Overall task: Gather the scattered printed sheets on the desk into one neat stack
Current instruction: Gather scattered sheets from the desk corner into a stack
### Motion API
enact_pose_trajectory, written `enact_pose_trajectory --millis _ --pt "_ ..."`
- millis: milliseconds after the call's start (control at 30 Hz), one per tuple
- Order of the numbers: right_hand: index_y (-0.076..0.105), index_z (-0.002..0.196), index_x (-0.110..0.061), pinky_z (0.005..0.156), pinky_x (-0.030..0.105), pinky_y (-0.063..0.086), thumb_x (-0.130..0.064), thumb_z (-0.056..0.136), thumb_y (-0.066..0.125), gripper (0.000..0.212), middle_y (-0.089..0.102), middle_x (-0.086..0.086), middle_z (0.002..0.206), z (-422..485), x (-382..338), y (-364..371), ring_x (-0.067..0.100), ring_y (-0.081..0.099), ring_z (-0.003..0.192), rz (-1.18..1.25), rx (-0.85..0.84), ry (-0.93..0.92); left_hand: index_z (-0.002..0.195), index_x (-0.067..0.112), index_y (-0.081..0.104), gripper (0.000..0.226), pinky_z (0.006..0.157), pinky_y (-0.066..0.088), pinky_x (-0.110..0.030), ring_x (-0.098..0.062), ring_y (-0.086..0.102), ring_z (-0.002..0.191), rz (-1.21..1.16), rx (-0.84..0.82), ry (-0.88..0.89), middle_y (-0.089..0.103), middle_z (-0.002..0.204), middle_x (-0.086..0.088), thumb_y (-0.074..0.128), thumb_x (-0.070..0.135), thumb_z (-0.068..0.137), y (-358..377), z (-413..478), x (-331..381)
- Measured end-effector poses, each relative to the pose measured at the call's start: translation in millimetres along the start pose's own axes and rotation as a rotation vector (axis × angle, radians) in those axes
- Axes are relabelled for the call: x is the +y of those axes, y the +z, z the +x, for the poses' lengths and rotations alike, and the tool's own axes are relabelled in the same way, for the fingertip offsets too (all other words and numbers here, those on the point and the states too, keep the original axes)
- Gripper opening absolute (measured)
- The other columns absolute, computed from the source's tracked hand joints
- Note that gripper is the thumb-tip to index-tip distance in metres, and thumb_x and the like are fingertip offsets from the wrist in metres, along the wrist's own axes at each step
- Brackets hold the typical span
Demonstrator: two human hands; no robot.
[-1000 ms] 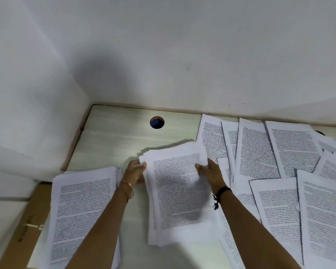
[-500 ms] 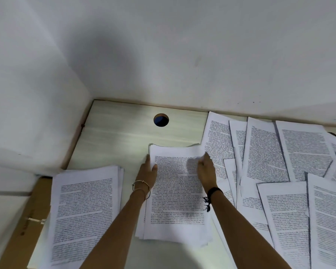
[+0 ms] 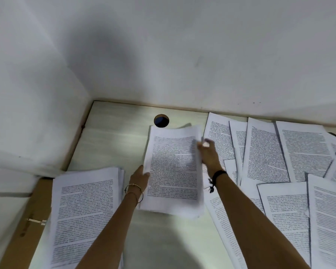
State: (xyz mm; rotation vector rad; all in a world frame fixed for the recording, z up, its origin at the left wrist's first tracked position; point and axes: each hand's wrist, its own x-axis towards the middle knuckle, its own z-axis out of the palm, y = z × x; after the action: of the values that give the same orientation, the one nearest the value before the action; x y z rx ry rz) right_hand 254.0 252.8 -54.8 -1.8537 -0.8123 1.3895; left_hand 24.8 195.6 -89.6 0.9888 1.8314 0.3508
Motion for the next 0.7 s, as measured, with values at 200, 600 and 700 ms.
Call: enact_pose_trajectory --millis 200,600,700 --pt "0.040 0.135 -0.013 0.065 0.029 0.046 -0.020 0.099 0.043 0.037 0.061 0.007 0.102 -57.9 50.9 1.4 0.016 0.055 0.074 -0.258 0.036 -0.065 0.129 0.001 0.041 0.038 0.096 0.041 -0.036 -0.036 0.052 0.115 -0.166 0.142 -0.171 0.053 0.128 -0.021 0.041 0.015 0.095 17.7 -19.2 0.9" --pt "0.040 0.138 -0.004 0.082 0.022 0.034 -0.010 0.098 0.037 0.040 0.045 0.018 0.129 -98.0 92.7 -3.9 0.020 0.047 0.099 -0.518 0.041 -0.204 0.147 0.009 0.014 0.051 0.105 0.038 -0.040 -0.040 0.045 0.122 -0.096 0.200 -0.220 0.037 0.138 -0.029 0.028 0.014 0.098 43.8 -57.3 -19.8" --pt "0.040 0.138 -0.004 0.083 0.021 0.033 -0.009 0.098 0.037 0.040 0.046 0.019 0.130 -100.3 93.8 -7.6 0.021 0.047 0.101 -0.496 0.078 -0.183 0.145 0.004 0.018 0.056 0.105 0.038 -0.038 -0.039 0.044 0.124 -0.084 0.206 -0.234 0.038 0.139 -0.026 0.034 0.001 0.091 47.4 -62.1 -17.7"
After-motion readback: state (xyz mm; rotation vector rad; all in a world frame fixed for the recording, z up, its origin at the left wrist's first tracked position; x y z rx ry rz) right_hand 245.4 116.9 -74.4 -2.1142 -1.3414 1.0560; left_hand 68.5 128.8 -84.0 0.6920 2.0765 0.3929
